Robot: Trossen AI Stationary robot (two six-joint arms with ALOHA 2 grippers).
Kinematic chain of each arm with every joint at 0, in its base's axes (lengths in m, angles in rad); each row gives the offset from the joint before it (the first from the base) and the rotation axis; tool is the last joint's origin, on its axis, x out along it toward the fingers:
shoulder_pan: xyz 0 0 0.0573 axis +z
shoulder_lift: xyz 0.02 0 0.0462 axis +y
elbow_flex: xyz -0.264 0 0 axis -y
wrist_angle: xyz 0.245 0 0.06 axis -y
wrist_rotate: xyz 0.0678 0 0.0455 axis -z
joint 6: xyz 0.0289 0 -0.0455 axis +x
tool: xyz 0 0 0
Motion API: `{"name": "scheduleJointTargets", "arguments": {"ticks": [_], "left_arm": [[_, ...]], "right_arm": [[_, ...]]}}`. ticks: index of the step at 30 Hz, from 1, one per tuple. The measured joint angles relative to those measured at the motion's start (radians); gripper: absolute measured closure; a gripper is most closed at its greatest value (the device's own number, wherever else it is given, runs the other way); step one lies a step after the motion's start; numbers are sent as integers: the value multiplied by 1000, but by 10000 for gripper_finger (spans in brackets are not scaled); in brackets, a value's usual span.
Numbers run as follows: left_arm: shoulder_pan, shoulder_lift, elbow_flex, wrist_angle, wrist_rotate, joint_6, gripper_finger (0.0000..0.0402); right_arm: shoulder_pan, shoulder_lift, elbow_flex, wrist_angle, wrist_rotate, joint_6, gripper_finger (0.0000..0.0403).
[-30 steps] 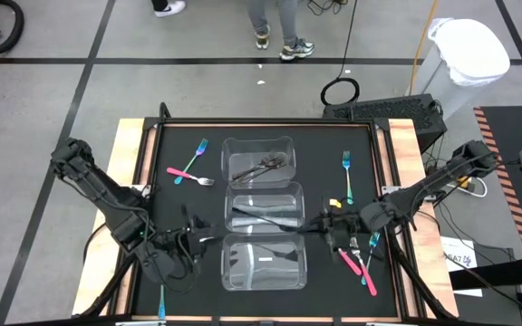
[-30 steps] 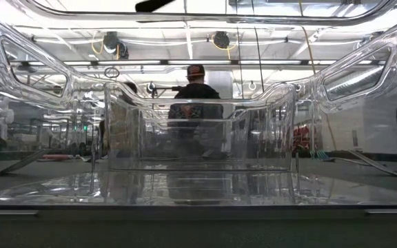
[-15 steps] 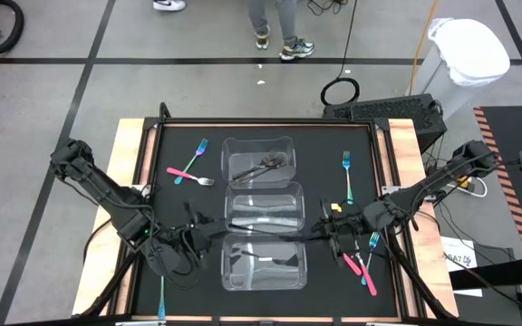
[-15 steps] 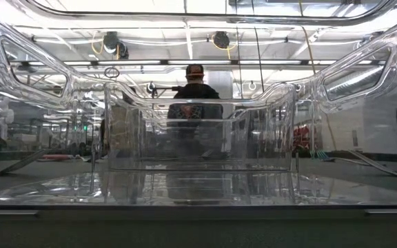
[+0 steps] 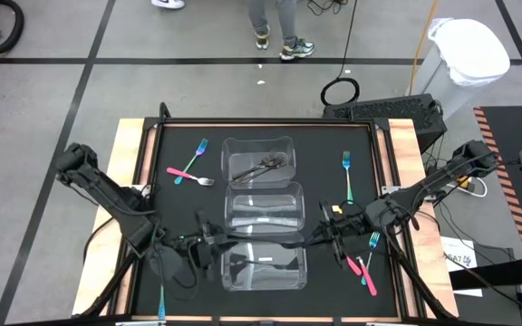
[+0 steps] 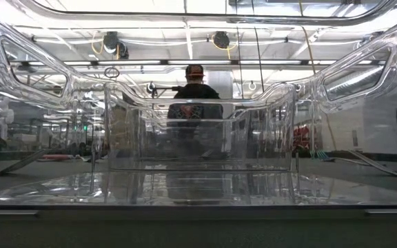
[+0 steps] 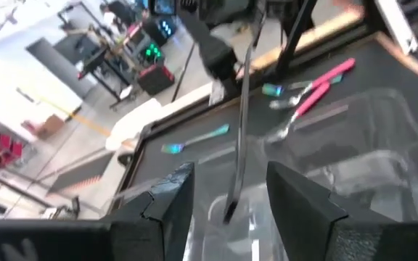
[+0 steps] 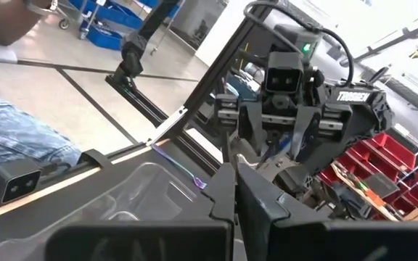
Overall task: Sort silverware by color (type)
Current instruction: Put the black fork into the top transparent bin
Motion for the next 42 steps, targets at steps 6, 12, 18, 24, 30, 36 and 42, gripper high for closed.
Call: {"name": "scheduleJointTargets", "arguments": {"ticks": [6,12,18,24,30,36,42], "left_arm": [[0,16,0,65,21,64,226],[0,17,0,63,21,68,226],[0,17,0,63,21,69,226],[0,17,0,63,38,69,235],[0,17,0,63,66,69,287],[1,17,0,63,66,69,330],[1,17,0,63,66,77,365]], "right_arm": [[0,0,0,0,0,1,402],[0,0,0,1,0,0,401],[0,0,0,7,-53,0,400],[0,0,0,15,-53,-2,400],[0,0,0,15,-53,-3,399],[0,0,0,15,-53,-3,399],[0,0,0,15,-52,-3,399]]}}
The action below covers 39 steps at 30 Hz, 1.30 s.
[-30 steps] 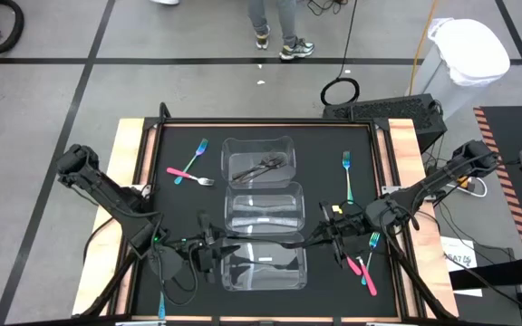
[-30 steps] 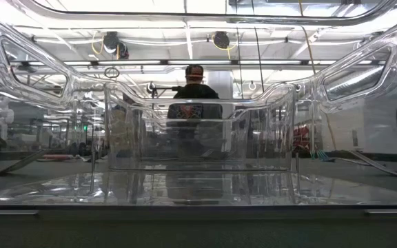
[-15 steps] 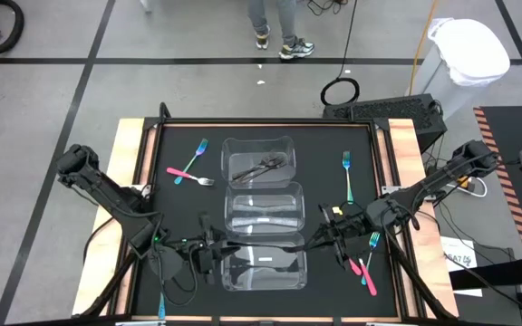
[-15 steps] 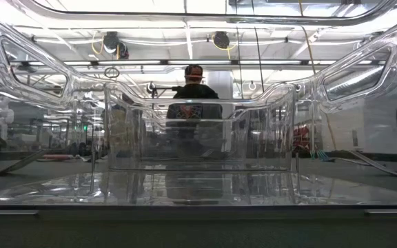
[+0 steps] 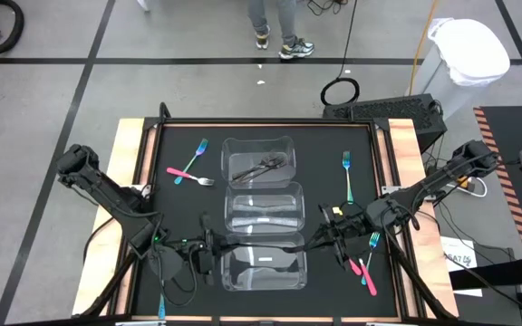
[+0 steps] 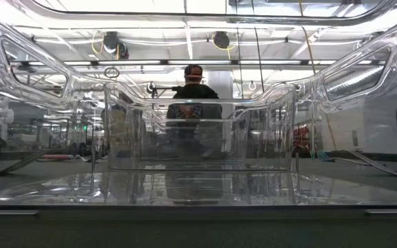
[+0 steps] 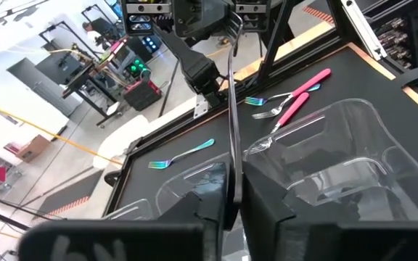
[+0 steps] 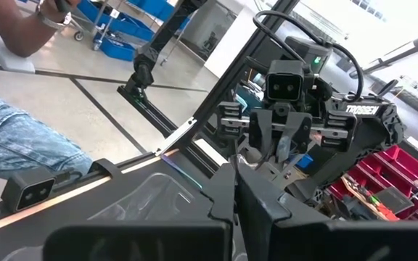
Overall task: Sort silverware by color (type)
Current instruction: Put the black fork into the top transparent bin
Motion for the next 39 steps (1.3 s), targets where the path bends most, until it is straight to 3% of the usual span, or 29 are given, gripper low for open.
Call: {"name": "scheduleJointTargets", "arguments": {"ticks": [4,14,18,31,39], "left_arm": [[-1,0,0,-2,5,2,392],[0,0,0,-4,4,32,393],[0,0,0,-5,-6,94,393],[13,-2,0,-1,-12,235,393],[14,-8,0,-2,-2,306,393]], "right_arm": [[0,0,0,2,1,0,399],[0,0,0,-19,12,2,398],[9,-1,0,-55,80,24,393],[58,0,0,-121,378,155,310],[82,0,0,-175,513,200,279]]}}
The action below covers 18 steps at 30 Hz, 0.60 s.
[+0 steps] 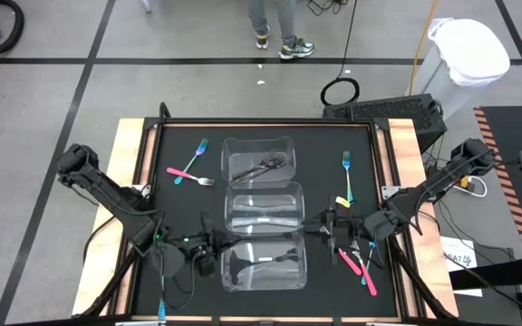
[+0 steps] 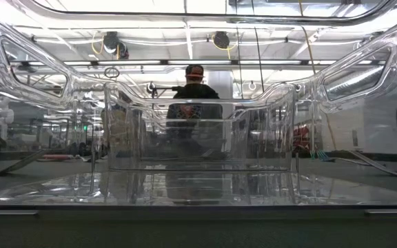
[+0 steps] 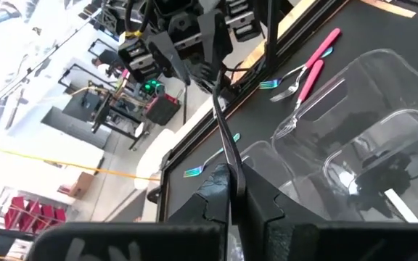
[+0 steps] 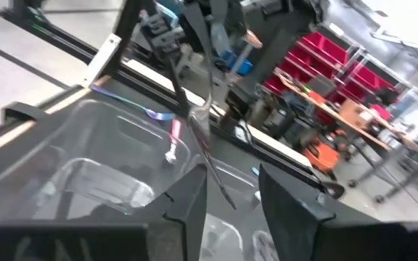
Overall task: Sort silverware by color (type)
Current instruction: Put the black fork into the top transparent bin
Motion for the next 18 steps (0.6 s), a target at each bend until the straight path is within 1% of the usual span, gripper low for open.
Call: {"name": "scheduleJointTargets", "arguments": {"ticks": [2,7,11,16,18], "left_arm": [[0,-10,0,1,10,2,393],[-1,-51,0,-12,79,10,393],[-3,-91,0,-63,128,8,393],[-3,-122,0,-128,167,-1,393],[-2,-126,0,-144,167,-2,393]], "right_arm": [[1,0,0,-1,22,1,275],[0,0,0,-19,26,2,273],[0,0,0,-32,101,2,273],[-1,0,0,-36,155,-22,273],[-3,0,0,-35,168,-42,273]]}}
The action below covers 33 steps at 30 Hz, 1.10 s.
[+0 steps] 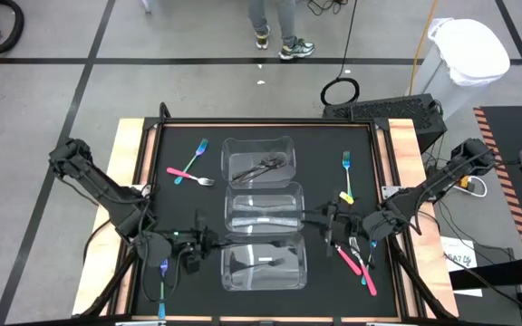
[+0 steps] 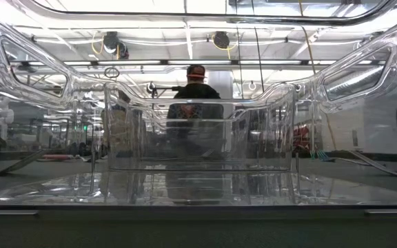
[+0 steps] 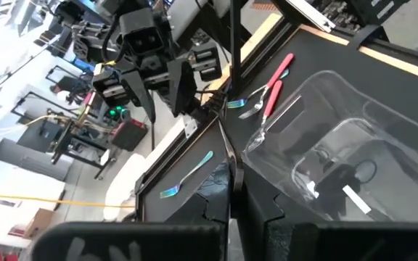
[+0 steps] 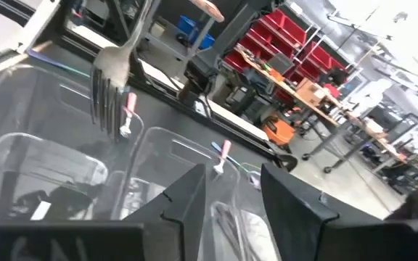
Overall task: Sort silverware by color (type)
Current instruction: Put the black fork into the top transparent bin
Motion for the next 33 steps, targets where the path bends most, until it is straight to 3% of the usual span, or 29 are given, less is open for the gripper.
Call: {"name": "scheduleJointTargets", "arguments": {"ticks": [9,12,26,33], "left_arm": [[27,-22,0,-81,12,0,393],[45,-29,0,-77,68,0,393],[190,-33,0,-128,45,57,393],[312,-48,0,-173,101,87,393]], "right_arm": [[-3,0,0,17,148,-86,273],[-7,0,0,8,152,-82,273],[-7,0,0,8,159,-80,273],[-7,0,0,6,160,-84,273]]}}
